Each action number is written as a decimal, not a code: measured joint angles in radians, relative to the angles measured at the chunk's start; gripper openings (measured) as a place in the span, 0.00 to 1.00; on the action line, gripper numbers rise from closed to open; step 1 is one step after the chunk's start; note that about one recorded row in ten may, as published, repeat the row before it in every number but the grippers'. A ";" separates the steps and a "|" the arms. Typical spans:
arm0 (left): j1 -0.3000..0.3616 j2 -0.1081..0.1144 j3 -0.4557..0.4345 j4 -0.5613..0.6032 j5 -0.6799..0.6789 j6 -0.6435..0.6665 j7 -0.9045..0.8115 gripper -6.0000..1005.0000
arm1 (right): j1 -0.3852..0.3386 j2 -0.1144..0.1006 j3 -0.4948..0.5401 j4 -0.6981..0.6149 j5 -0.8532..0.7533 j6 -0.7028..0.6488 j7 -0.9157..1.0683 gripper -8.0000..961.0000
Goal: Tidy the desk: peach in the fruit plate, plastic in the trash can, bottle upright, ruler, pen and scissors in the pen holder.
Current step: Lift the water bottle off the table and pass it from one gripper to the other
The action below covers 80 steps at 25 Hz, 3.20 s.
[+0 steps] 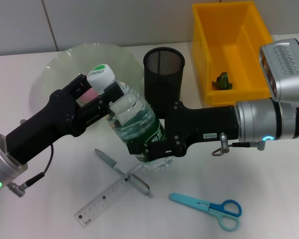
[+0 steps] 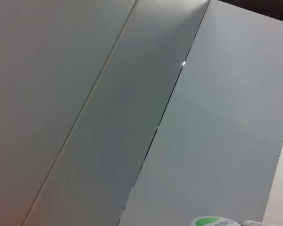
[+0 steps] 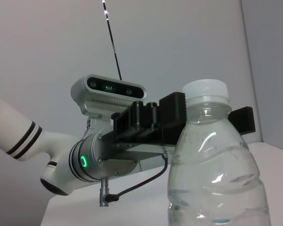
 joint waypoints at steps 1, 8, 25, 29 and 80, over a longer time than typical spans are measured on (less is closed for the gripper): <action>0.000 0.000 0.000 0.000 0.000 0.000 0.001 0.74 | -0.001 0.000 0.000 0.000 0.000 0.000 0.000 0.80; -0.004 0.000 0.001 -0.006 0.000 -0.005 0.002 0.73 | 0.004 0.000 0.000 0.008 -0.001 0.001 0.000 0.80; -0.006 0.000 -0.001 -0.006 -0.002 -0.002 0.015 0.65 | 0.003 0.000 0.000 0.009 -0.004 0.001 0.000 0.81; -0.007 0.000 0.005 -0.006 -0.002 -0.002 0.015 0.64 | 0.003 0.000 -0.001 0.009 -0.005 0.001 0.000 0.81; -0.011 0.001 0.008 -0.011 -0.001 -0.002 0.010 0.46 | 0.002 0.000 -0.013 0.011 0.001 0.000 0.000 0.82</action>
